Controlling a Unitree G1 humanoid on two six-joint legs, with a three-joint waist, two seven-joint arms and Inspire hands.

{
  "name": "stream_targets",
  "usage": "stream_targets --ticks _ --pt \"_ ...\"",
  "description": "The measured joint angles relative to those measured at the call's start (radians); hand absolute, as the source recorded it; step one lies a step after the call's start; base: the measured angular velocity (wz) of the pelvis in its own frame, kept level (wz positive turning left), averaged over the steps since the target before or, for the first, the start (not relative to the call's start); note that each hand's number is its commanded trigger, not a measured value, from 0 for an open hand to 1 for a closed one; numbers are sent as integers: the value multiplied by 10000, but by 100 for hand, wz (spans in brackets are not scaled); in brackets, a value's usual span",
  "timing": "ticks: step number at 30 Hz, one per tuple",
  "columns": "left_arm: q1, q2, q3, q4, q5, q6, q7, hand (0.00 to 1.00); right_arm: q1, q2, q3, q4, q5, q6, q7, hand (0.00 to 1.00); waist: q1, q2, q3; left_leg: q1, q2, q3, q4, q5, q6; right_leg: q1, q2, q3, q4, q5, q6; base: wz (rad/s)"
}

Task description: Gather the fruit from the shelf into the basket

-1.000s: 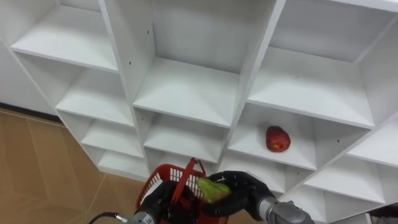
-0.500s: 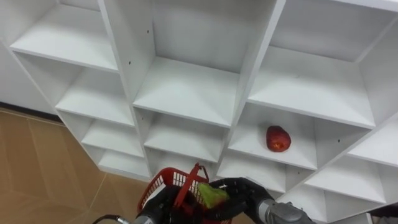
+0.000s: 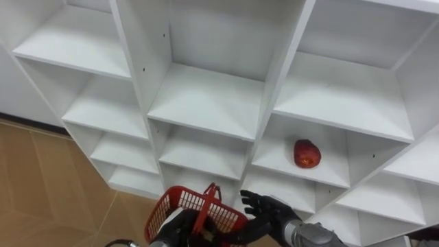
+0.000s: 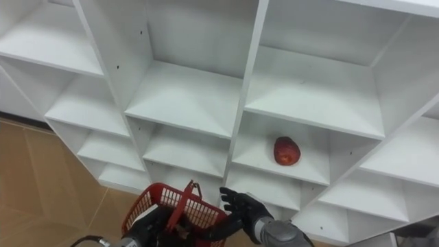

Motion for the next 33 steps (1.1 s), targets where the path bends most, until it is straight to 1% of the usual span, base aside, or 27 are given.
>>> stream_targets --ticks 12,15,18,21,22,23,24,25,26,27,29,30,33 --pt "98 -15 -27 0 -18 66 3 100 -1 1 3 -41 -66 0 -17 0 3 3 -8 1 1 -9 -4 0 0 -4 0 -5 10 0 -1 0" --pt "98 -17 -6 -3 -116 65 22 100 5 -16 -13 -275 -65 -2 -65 0 -1 -1 -12 -6 1 -9 -15 0 0 -12 1 -3 1 0 0 0" --pt "97 -23 -4 -11 -132 65 52 100 8 -78 -31 -942 -65 -6 -111 0 -17 7 -22 -6 1 -9 -24 -1 0 -15 5 -17 -4 0 0 0" --pt "104 -22 15 -10 -139 64 99 100 15 -119 -115 -1361 -73 -101 -94 0 -49 54 -88 14 0 -9 -23 -1 0 4 1 -50 6 2 -3 0" --pt "128 -16 24 -10 -138 63 120 100 37 -128 -202 -1435 -85 -137 -93 0 -67 101 -124 23 -1 -9 -22 -1 0 12 -8 -48 17 3 -4 0" --pt "155 2 49 -8 -138 58 139 100 83 -174 -221 -1594 -146 -144 -104 0 -101 148 -140 45 -1 -9 -23 -1 0 25 -16 -34 29 3 -4 0" --pt "183 6 70 -3 -142 44 156 100 115 -191 -233 -1690 -192 -148 -113 0 -132 169 -138 66 -1 -8 -25 -1 0 41 -16 -21 37 3 -4 0" --pt "303 13 111 0 -229 2 281 100 173 -192 -229 -1838 -266 -198 -127 0 -245 200 -135 116 2 -8 -28 -1 0 91 -14 -9 44 3 -3 0" --pt "390 58 187 62 -471 -54 372 100 303 -202 -241 -2102 -348 -198 -161 0 -316 246 -111 181 2 -8 -41 -1 0 159 -10 -3 33 2 -2 0" --pt "439 70 195 73 -529 -62 422 100 366 -202 -263 -2226 -414 -204 -187 0 -355 258 -111 190 2 -6 -45 -2 1 166 -10 -4 31 2 -1 0" --pt "560 112 256 73 -557 -67 570 100 522 -225 -348 -2692 -706 -205 -205 0 -592 271 -99 186 6 -4 -64 -6 3 158 2 23 35 2 -2 0" --pt "577 113 288 72 -578 -67 574 100 615 -231 -424 -2881 -824 -204 -196 0 -605 272 -99 203 8 17 -64 -14 1 154 10 61 34 4 -5 -8" --pt "589 77 625 73 -955 -68 628 100 1314 -238 -990 -4061 -1198 -217 -224 0 -621 297 -84 319 28 146 -63 -50 -2 191 45 259 41 10 -14 -14"
